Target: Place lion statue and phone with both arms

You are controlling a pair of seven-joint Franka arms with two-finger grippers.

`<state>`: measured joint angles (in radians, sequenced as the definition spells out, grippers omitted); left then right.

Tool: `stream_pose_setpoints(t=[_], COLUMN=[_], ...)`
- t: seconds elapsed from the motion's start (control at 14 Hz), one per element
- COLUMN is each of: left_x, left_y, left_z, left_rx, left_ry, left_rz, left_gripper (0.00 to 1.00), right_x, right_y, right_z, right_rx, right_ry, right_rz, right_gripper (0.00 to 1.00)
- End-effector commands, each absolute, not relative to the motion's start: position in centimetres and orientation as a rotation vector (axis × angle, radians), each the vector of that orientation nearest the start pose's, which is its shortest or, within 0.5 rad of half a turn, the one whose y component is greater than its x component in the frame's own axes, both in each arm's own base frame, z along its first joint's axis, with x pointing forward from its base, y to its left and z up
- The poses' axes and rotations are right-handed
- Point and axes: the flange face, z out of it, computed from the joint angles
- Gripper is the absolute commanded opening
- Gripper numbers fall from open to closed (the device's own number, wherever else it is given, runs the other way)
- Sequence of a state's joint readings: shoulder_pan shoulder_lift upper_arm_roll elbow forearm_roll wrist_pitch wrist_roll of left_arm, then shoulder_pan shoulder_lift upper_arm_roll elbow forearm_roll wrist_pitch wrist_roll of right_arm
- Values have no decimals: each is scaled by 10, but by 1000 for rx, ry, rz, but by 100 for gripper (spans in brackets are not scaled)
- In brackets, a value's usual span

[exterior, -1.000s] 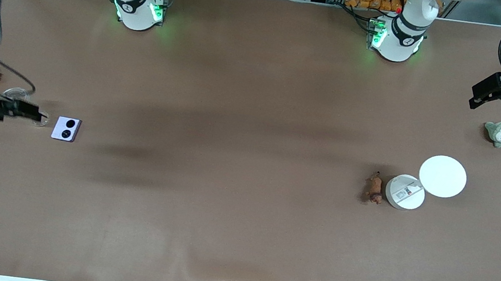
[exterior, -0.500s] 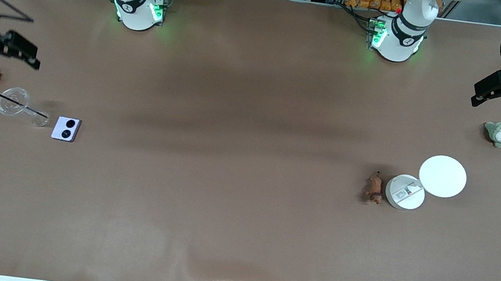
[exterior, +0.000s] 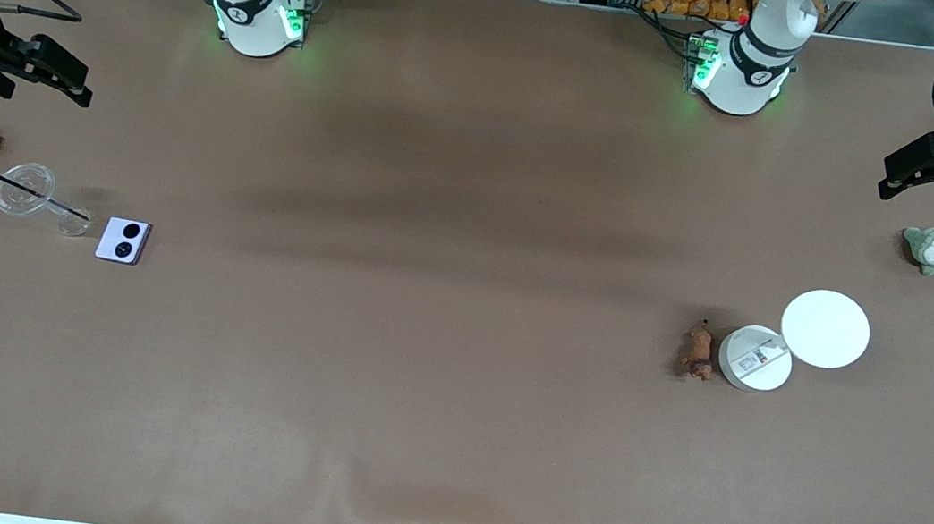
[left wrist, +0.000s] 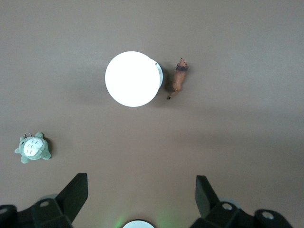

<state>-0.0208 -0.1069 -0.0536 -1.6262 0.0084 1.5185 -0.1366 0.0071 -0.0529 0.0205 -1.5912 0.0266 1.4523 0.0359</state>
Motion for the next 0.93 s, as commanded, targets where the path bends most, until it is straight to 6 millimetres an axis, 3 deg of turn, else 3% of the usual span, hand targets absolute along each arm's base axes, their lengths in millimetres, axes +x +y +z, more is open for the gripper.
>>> stream_pose_setpoints(t=[0.0, 0.14, 0.5, 0.86], left_x=[513, 512, 508, 510], left_y=[-31, -30, -36, -36], left_z=[652, 651, 649, 661], left_rx=[-3143, -3142, -3141, -3141], left_ry=[-89, -92, -72, -82], left_rz=[-11, -4, 8, -26], left_gripper=[100, 100, 100, 100], right_x=[520, 521, 521, 522], right_y=[7, -2, 5, 4], right_z=[635, 635, 641, 642], right_rx=[-3101, -3098, -3105, -3113], right_ry=[38, 7, -19, -18], right_rz=[144, 138, 117, 107], right_gripper=[100, 100, 100, 100])
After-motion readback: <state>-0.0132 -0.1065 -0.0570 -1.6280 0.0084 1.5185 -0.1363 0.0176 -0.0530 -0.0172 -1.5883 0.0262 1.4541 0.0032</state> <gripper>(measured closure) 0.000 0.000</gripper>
